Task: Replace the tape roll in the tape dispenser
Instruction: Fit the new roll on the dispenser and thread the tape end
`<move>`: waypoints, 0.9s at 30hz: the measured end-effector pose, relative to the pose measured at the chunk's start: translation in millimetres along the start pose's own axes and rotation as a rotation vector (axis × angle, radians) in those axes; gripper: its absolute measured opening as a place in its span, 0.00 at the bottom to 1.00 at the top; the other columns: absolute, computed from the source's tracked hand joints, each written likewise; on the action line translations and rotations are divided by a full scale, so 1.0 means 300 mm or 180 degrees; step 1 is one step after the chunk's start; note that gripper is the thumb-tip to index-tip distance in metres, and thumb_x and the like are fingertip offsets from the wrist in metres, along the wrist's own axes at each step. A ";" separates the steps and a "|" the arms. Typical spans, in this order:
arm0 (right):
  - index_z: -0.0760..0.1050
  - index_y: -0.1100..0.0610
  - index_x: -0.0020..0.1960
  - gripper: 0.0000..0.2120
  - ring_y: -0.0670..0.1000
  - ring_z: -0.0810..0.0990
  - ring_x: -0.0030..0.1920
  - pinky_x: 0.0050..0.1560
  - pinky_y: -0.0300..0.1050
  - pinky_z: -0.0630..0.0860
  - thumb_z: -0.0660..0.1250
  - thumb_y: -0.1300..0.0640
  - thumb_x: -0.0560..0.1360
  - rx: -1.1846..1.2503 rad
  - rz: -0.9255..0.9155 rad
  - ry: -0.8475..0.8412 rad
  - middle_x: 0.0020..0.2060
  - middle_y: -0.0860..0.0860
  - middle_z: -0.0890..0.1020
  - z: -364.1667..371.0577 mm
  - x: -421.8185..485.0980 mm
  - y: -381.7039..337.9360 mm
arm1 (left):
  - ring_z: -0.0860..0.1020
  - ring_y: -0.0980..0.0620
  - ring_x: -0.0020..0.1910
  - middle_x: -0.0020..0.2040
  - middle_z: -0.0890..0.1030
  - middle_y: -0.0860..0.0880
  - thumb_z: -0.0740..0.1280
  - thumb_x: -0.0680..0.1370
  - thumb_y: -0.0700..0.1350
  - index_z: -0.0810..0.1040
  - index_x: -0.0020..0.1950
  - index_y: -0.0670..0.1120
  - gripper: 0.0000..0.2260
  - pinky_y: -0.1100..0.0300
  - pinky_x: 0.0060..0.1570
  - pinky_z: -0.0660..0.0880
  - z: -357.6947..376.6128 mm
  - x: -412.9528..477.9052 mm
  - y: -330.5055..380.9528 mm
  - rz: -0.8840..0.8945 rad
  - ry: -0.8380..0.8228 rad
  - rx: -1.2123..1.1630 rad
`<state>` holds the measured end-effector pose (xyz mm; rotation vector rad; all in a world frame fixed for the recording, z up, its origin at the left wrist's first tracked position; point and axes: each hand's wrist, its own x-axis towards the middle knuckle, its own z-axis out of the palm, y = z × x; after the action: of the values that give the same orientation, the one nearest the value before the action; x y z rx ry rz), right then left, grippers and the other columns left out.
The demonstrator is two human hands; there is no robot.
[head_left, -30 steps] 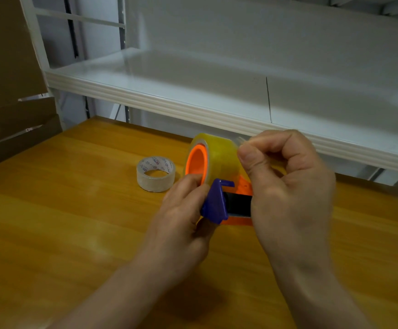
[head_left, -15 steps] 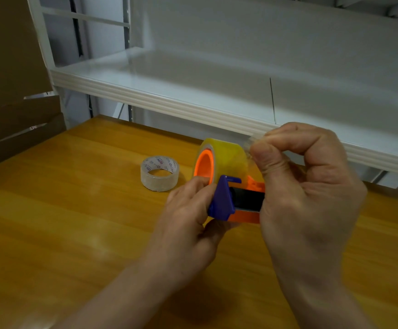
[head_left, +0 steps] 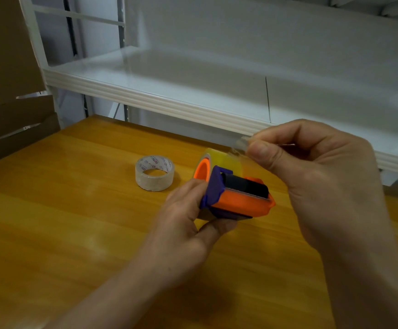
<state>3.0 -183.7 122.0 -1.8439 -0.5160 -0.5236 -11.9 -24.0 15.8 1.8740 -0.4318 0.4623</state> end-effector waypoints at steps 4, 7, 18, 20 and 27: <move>0.83 0.47 0.40 0.06 0.48 0.87 0.44 0.49 0.48 0.85 0.74 0.57 0.74 0.0049 0.0061 -0.0185 0.39 0.47 0.88 -0.010 0.000 -0.002 | 0.80 0.55 0.54 0.58 0.79 0.60 0.73 0.73 0.48 0.76 0.60 0.61 0.18 0.66 0.52 0.76 -0.006 -0.001 0.005 0.0042 0.0020 -0.0145; 0.83 0.47 0.40 0.07 0.47 0.87 0.43 0.48 0.42 0.84 0.74 0.58 0.74 -0.0008 0.0064 -0.0236 0.39 0.47 0.88 -0.018 0.005 0.001 | 0.80 0.58 0.52 0.57 0.80 0.61 0.73 0.72 0.49 0.77 0.60 0.60 0.17 0.71 0.49 0.74 -0.002 -0.005 0.008 -0.0039 -0.0055 -0.0253; 0.82 0.44 0.39 0.09 0.41 0.84 0.44 0.44 0.33 0.80 0.75 0.57 0.74 -0.0220 -0.0111 0.0082 0.41 0.39 0.86 0.021 -0.011 -0.006 | 0.78 0.53 0.59 0.61 0.77 0.56 0.71 0.75 0.50 0.77 0.62 0.56 0.15 0.54 0.57 0.77 -0.006 0.003 -0.017 0.0184 0.0025 0.0145; 0.82 0.45 0.39 0.08 0.40 0.84 0.43 0.44 0.32 0.79 0.75 0.57 0.73 -0.0111 -0.0007 0.0233 0.40 0.39 0.87 0.022 -0.010 -0.002 | 0.77 0.51 0.61 0.61 0.77 0.53 0.68 0.76 0.52 0.78 0.63 0.51 0.16 0.50 0.58 0.76 -0.006 0.004 -0.017 0.0298 0.0035 0.0276; 0.83 0.43 0.36 0.10 0.41 0.84 0.40 0.43 0.34 0.78 0.76 0.55 0.74 0.0105 0.0154 0.0487 0.36 0.41 0.86 0.011 0.004 0.018 | 0.78 0.46 0.57 0.58 0.78 0.49 0.66 0.77 0.53 0.79 0.60 0.47 0.15 0.45 0.53 0.77 0.000 0.001 -0.017 0.0413 -0.0056 0.0424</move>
<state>7.5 -182.1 117.7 -1.7642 -0.3743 -0.6145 -9.3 -22.4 11.8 1.9872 -0.5482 0.5738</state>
